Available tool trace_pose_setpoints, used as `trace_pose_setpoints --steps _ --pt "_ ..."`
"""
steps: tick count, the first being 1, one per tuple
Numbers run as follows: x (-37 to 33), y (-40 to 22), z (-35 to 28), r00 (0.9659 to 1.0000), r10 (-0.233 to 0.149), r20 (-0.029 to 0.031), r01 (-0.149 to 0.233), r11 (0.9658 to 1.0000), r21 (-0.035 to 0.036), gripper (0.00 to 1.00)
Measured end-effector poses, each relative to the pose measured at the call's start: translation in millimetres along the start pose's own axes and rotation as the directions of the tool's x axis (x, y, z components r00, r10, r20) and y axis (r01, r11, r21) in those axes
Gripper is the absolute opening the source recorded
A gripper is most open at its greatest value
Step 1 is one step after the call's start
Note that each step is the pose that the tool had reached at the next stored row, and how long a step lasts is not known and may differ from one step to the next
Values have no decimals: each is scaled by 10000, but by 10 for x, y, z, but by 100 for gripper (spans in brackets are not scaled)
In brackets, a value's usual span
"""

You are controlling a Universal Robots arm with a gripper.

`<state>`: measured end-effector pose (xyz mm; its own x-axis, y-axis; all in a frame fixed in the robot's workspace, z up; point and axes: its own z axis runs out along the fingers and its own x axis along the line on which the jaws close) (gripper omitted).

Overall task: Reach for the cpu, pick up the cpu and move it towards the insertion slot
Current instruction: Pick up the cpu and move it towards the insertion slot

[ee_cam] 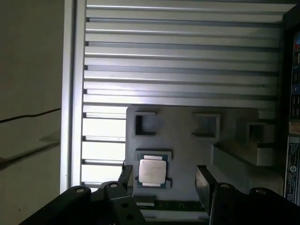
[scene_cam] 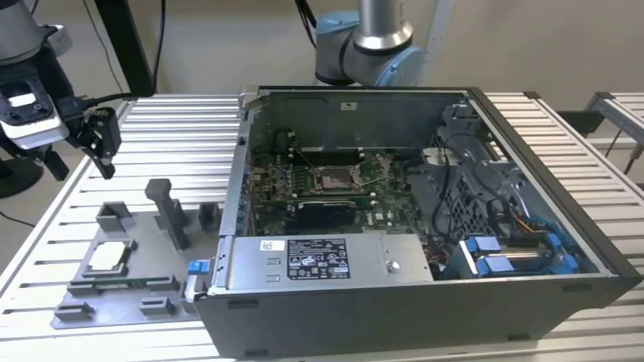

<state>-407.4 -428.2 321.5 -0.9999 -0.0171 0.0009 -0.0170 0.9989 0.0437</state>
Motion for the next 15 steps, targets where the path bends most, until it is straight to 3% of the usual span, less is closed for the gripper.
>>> trace_pose_setpoints --steps 6,15 --pt "1 -1 19 10000 2 -12 -2 10000 -2 100" --pt "0 -6 143 10000 2 -28 -2 10000 -2 100"
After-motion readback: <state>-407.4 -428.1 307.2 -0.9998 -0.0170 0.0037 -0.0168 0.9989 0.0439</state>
